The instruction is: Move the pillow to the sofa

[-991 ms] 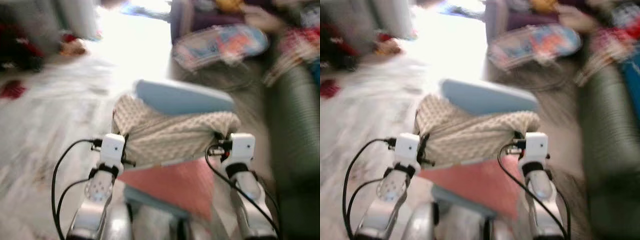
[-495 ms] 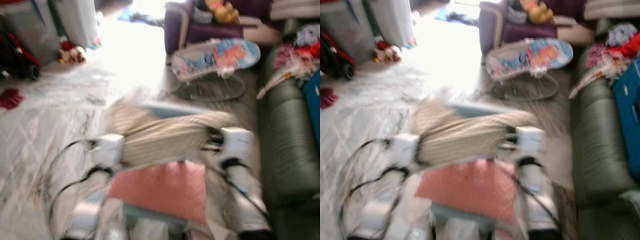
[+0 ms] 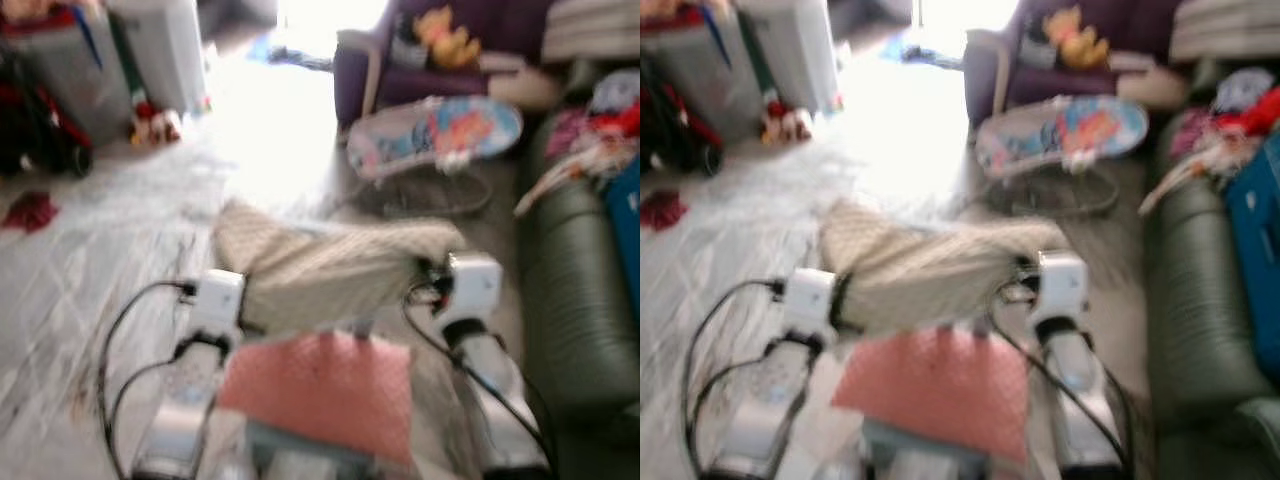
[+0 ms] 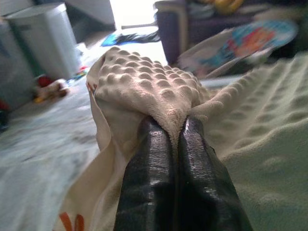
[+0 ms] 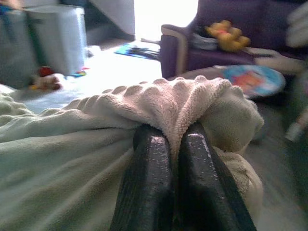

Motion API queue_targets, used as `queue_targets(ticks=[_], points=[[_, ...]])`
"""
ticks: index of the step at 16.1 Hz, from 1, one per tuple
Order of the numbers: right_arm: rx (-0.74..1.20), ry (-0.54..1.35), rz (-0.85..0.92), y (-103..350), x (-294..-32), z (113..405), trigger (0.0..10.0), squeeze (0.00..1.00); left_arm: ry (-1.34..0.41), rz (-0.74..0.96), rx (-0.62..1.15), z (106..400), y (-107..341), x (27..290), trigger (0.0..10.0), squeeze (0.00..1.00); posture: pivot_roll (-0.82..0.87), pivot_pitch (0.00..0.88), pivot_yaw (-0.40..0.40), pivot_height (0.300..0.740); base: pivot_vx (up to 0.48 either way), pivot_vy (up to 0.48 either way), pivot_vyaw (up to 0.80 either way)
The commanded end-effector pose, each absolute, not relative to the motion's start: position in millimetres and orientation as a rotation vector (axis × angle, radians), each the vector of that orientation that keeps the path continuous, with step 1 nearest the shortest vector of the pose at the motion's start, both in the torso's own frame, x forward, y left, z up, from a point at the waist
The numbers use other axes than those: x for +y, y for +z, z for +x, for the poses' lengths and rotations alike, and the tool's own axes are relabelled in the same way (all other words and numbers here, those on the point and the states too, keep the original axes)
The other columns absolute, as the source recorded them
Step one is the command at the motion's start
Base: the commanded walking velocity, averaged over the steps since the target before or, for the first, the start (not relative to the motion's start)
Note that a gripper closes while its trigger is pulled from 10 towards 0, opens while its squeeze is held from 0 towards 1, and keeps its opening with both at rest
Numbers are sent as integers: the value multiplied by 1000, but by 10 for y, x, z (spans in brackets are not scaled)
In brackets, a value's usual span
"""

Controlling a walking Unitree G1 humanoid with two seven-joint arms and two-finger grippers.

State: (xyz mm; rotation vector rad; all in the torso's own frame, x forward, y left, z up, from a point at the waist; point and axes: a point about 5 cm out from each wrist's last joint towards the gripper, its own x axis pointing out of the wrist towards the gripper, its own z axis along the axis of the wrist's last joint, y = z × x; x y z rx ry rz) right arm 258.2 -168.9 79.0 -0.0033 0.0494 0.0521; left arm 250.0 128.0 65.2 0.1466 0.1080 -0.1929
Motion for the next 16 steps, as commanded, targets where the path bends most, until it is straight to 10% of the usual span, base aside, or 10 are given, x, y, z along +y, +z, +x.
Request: queue_targets(ticks=[1, 16], points=[[28, 48, 9, 854, -1699, 2622, 10000, 0, -219, 145, 85, 2522, 712, 1262, 10000, 0, -28, 0, -17, 740, 0, 0, 0], [94, 18, 12, 722, -1736, 2595, 10000, 0, -267, 106, 127, 2470, 669, 1207, 10000, 0, -30, 0, -7, 740, -177, 0, -167]])
